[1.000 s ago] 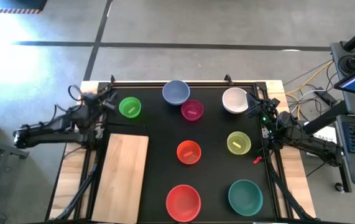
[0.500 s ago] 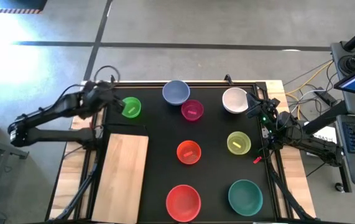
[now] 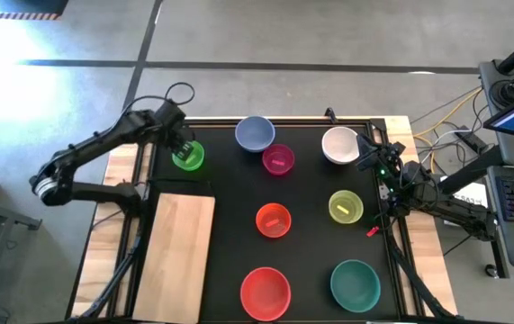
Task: Place and stack bowls onto a shelf
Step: Put the light green bowl on the shelf
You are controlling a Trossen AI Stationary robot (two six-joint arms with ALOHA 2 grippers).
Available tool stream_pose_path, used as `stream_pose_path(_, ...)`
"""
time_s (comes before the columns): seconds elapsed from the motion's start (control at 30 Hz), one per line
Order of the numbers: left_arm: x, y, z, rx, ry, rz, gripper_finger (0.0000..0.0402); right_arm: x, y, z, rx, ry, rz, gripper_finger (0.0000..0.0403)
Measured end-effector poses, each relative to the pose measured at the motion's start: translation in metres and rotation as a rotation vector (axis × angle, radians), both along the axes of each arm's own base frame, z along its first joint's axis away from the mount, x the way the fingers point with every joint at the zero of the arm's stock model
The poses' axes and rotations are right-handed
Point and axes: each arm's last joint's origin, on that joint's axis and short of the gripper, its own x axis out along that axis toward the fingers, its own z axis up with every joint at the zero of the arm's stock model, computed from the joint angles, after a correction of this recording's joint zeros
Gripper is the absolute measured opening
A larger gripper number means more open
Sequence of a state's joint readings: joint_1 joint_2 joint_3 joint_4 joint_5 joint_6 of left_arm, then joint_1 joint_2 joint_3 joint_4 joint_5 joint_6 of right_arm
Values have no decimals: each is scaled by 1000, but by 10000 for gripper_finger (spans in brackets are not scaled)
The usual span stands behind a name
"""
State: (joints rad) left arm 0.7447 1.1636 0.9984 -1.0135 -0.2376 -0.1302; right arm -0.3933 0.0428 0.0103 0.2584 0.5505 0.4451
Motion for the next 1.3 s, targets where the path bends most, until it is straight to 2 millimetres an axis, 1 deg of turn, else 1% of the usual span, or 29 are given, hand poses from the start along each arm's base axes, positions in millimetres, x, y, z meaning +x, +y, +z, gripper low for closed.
stream_pose_path(0.17, 13, 14, -14, -115, 12, -60, 161, 0, 0, 0, 0, 0, 0, 128)
stream_pose_path(0.37, 24, 30, -30, -130, 129, -46, 159, 0, 0, 0, 0, 0, 0, 128)
stream_pose_path(0.5, 23, 41, -36, -166, 192, -11, 159, 0, 0, 0, 0, 0, 0, 128)
stream_pose_path(0.6, 21, 46, -37, -190, 212, 14, 164, 0, 0, 0, 0, 0, 0, 128)
stream_pose_path(0.8, 13, 36, -32, -232, 215, 44, 191, 0, 0, 0, 0, 0, 0, 128)
stream_pose_path(0.93, 13, 20, -26, -230, 185, 6, 197, 0, 0, 0, 0, 0, 0, 128)
stream_pose_path(1.1, 24, 5, -23, -200, 149, -51, 197, 0, 0, 0, 0, 0, 0, 128)
stream_pose_path(1.3, 45, -2, -40, -262, 137, -68, 197, 0, 0, 0, 0, 0, 0, 128)
